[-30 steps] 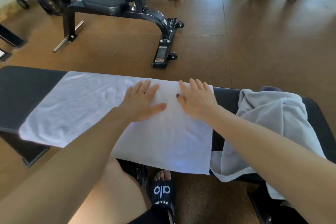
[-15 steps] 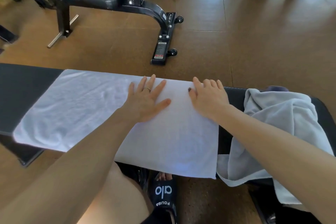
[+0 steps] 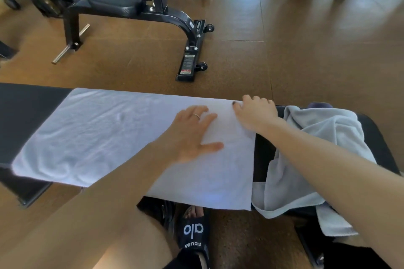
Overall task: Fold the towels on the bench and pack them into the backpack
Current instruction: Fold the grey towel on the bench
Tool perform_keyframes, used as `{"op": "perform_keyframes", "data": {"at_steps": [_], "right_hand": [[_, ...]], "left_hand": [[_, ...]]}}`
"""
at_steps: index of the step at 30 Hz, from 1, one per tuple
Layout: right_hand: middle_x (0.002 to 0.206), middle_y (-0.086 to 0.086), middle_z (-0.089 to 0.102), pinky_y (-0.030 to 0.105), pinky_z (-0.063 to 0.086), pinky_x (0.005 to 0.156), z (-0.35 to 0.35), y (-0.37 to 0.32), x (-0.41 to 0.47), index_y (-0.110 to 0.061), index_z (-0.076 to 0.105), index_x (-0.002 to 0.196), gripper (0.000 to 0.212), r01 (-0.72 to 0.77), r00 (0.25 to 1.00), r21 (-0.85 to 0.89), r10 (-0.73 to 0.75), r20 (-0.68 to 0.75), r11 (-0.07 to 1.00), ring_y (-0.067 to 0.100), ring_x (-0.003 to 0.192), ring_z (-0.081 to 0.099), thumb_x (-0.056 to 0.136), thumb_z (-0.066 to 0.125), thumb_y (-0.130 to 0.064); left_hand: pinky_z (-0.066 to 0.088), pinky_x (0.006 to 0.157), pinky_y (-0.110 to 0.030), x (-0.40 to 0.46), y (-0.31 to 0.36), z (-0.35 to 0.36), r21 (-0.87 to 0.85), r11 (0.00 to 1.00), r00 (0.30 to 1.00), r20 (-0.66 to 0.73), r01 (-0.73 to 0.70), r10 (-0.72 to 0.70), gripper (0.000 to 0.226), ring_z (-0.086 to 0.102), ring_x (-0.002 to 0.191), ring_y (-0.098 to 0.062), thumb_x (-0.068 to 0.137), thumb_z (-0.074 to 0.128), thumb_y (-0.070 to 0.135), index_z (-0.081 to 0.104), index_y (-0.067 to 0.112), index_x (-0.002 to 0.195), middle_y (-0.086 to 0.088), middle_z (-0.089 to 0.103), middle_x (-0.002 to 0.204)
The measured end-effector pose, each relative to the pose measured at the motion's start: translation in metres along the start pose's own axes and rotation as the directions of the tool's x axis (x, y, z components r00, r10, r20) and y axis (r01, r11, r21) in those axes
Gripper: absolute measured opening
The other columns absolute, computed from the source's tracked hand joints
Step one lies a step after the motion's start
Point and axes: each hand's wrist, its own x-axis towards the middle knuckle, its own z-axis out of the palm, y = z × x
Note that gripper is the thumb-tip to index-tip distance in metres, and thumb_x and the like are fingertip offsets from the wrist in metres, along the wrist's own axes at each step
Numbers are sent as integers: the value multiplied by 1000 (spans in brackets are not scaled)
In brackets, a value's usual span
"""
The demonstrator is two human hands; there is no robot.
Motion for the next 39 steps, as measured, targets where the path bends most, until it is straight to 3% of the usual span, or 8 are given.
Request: {"op": "perform_keyframes", "data": {"at_steps": [4, 7, 12, 18, 23, 26, 30, 39], "right_hand": [[127, 12, 60, 45, 36, 100, -13, 6, 3, -13, 49, 130, 50, -97, 995, 154, 92, 42, 983, 35, 118, 55, 100, 34, -51], [119, 3, 61, 43, 37, 103, -19, 4, 1, -20, 46, 134, 45, -134, 990, 417, 139, 19, 899, 29, 116, 55, 95, 55, -40], [105, 1, 53, 41, 50, 89, -21, 7, 3, -16, 50, 125, 41, -125, 978, 654, 204, -45, 746, 27, 105, 57, 86, 59, -9], [94, -4, 55, 30, 39, 74, -28, 7, -4, -16, 55, 120, 30, -12, 963, 667, 188, -193, 745, 18, 87, 52, 90, 51, -12], [98, -3, 66, 33, 53, 76, -54, -15, 2, -19, 70, 97, 20, 40, 982, 825, 130, -137, 564, 19, 87, 60, 86, 55, -11], [81, 5, 67, 33, 54, 67, -72, -47, 8, -16, 71, 80, 13, -30, 995, 948, 104, -3, 316, 22, 77, 63, 82, 62, -7], [79, 9, 70, 32, 56, 73, -90, -103, 16, -6, 67, 105, 20, -57, 994, 992, -83, 67, 110, 23, 78, 69, 85, 63, -7], [99, 10, 72, 32, 60, 84, -101, -272, 40, -11, 72, 108, 19, 308, 939, 758, -314, -143, 575, 20, 88, 72, 88, 70, -12]], "left_hand": [[38, 93, -33, -33, 63, -5, 25, 924, 922, -55, -383, 383, 76, 40, 103, -17, 79, 55, 81, 46, 20, 123, 2, 45, 121], [41, 84, -34, -49, 87, 12, 158, 832, 842, -5, -531, 539, 78, 46, 96, -19, 76, 62, 77, 53, 13, 121, -2, 56, 116], [51, 77, -36, -61, 102, 32, 239, 837, 866, 33, -492, 499, 55, 58, 93, -22, 72, 83, 38, 59, 15, 116, -5, 64, 113], [51, 73, -33, -76, 103, 19, 136, 888, 894, -25, -440, 447, 24, 57, 85, -19, 95, 53, 33, 62, 14, 108, -4, 64, 102], [25, 56, -23, -101, 66, -28, -298, 949, 988, -139, -106, 67, 26, 39, 62, -12, 97, 40, 26, 33, 22, 71, 4, 42, 69], [25, 53, -20, -128, 25, -56, -656, 753, 959, -176, 54, -222, 34, 29, 57, -9, 93, 49, 12, 32, 15, 64, 8, 32, 59], [32, 54, -10, -169, -26, -70, -825, 554, 866, -192, 113, -462, 41, 30, 55, -6, 92, 49, -2, 30, 16, 60, 9, 28, 59], [26, 58, -31, -236, -134, -39, -822, 499, 570, -278, 276, -773, 36, 28, 59, -12, 95, 48, 6, 32, 13, 64, 8, 29, 61]]}}
